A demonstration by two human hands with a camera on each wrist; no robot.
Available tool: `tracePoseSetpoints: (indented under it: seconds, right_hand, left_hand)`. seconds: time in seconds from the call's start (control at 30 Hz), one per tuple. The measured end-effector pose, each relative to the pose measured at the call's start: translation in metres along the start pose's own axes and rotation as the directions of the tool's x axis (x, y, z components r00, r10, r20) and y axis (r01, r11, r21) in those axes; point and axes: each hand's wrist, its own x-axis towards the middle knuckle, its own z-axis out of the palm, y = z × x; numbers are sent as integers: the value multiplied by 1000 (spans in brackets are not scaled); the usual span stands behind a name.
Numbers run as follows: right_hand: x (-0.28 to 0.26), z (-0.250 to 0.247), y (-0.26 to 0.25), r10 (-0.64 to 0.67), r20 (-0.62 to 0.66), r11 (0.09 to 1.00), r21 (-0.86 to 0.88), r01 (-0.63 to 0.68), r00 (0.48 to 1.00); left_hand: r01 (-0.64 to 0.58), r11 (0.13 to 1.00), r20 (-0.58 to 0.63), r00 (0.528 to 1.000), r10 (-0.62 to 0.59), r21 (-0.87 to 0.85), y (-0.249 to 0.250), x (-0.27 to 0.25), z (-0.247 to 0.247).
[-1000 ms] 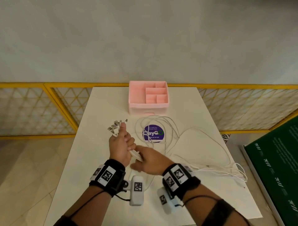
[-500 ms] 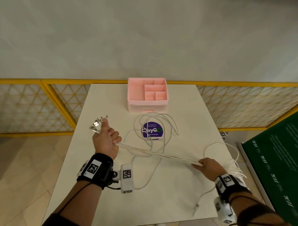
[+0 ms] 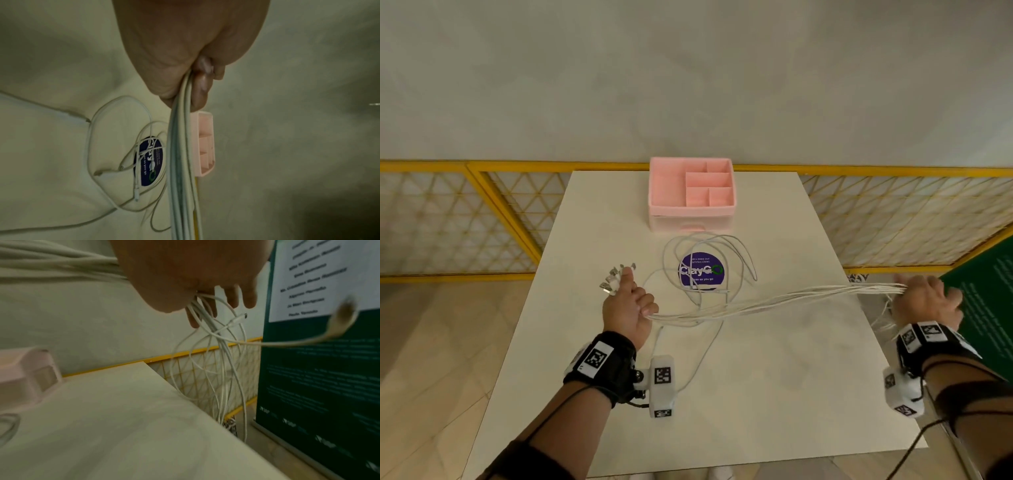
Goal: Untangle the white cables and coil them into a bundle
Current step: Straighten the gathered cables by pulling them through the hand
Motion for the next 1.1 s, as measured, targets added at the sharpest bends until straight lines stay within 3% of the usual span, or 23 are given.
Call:
tracePoseSetpoints:
  seconds: [0.07, 0.23, 0.33, 0.4, 0.47, 0.53, 0.6, 0.67, 0.7, 0.8, 0.87, 0.93, 1.1]
  right_hand:
    - [-7, 16, 4, 61, 126, 998, -11, -60, 990]
    - [-39, 77, 23, 6, 439, 997, -77, 31, 899]
    - [-51, 74, 17, 12, 490, 982, -168, 81, 872]
    - [-49, 74, 13, 46, 518, 988, -150, 38, 854]
    - [-46, 69, 2, 28, 584, 971, -208, 116, 811]
    - [-53, 56, -25, -94, 644, 946, -181, 270, 759]
    - [-77, 34, -69, -352, 688, 884, 23, 467, 634]
    - [-111, 15, -116, -586, 641, 788, 306, 535, 496]
    - [-130, 8, -137, -682, 575, 720, 419, 553, 452]
    - [-186, -1, -191, -850, 401, 524, 566, 637, 342]
    - [-213, 8, -214, -889, 364, 451, 595, 665, 277]
    - [-226, 24, -222, -880, 384, 470, 623, 626, 279]
    - [-218, 64, -182, -775, 497, 617, 456, 642, 392]
  left_hand:
    - [11, 999, -8, 1000, -11, 38, -6, -4, -1]
    - [17, 998, -49, 999, -14, 61, -9, -7, -14]
    - [-1, 998, -56, 998, 4, 67, -6, -5, -20]
    - [-10, 998, -54, 998, 13, 63, -5, -4, -19]
    - [-17, 999, -51, 998, 20, 50, -6, -2, -15]
    - [-20, 999, -48, 999, 21, 34, -7, -2, -10]
    - [-18, 1000, -50, 999, 19, 23, -10, -2, -5]
    - [-11, 1000, -56, 998, 11, 6, -13, -3, -2]
    - [-5, 1000, -56, 998, 4, -10, -15, -4, 0]
    - [19, 999, -58, 998, -22, -44, -21, -8, 4]
    - [21, 997, -62, 998, -25, -68, -23, -10, 2]
    - [4, 998, -70, 998, -8, -64, -19, -7, -2]
    - [-30, 999, -87, 996, 27, -33, 2, 5, -18]
